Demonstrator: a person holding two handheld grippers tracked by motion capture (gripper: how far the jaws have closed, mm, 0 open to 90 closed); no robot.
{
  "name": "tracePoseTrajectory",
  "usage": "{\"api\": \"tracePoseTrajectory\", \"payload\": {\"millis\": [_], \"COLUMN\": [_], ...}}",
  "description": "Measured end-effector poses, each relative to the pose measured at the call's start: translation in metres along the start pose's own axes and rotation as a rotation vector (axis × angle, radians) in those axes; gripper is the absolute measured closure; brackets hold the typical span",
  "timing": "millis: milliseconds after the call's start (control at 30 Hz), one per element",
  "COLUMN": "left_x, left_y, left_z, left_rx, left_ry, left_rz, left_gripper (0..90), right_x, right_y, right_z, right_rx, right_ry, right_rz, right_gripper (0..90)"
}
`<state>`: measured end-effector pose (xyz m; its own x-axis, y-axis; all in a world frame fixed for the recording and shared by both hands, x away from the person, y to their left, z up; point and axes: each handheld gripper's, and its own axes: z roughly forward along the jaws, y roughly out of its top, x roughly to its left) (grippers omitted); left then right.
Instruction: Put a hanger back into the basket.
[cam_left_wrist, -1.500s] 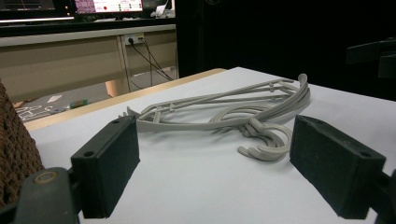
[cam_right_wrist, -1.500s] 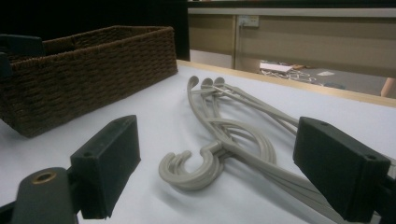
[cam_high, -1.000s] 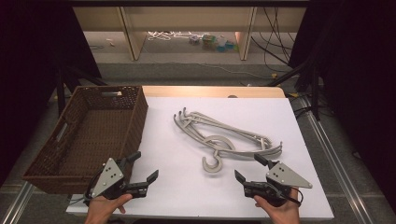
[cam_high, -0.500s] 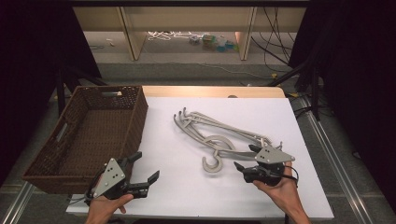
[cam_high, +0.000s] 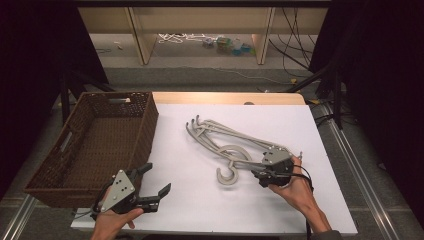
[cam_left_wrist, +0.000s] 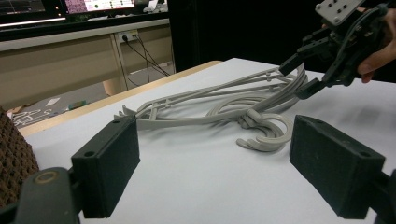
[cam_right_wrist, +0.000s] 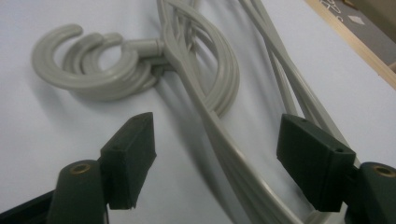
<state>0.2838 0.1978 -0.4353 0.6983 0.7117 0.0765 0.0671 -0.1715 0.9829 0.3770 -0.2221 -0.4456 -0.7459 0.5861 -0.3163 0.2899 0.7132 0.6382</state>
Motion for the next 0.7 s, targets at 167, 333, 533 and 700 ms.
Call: {"api": "tracePoseTrajectory", "payload": {"millis": [167, 333, 533, 700], "left_x": [0.001, 0.0, -0.001, -0.003], "left_y": [0.0, 0.0, -0.001, -0.002], "left_z": [-0.001, 0.0, 0.001, 0.002], "left_rx": [-0.004, 0.0, 0.013, 0.027], "left_ry": [-0.003, -0.009, -0.01, -0.018], "left_rz": [0.001, 0.007, 0.009, 0.016], "left_gripper": [16.0, 16.0, 16.2, 16.3], "right_x": [-0.001, -0.006, -0.005, -0.008], "right_y": [0.005, 0.005, 0.006, 0.01], "right_z": [0.012, 0.02, 0.03, 0.035], "right_rx": [0.06, 0.096, 0.133, 0.131], "right_ry": [0.028, 0.064, 0.062, 0.091], "right_rz": [-0.019, -0.047, -0.124, -0.166], "right_gripper": [38.2, 45.3, 55.4, 64.4]}}
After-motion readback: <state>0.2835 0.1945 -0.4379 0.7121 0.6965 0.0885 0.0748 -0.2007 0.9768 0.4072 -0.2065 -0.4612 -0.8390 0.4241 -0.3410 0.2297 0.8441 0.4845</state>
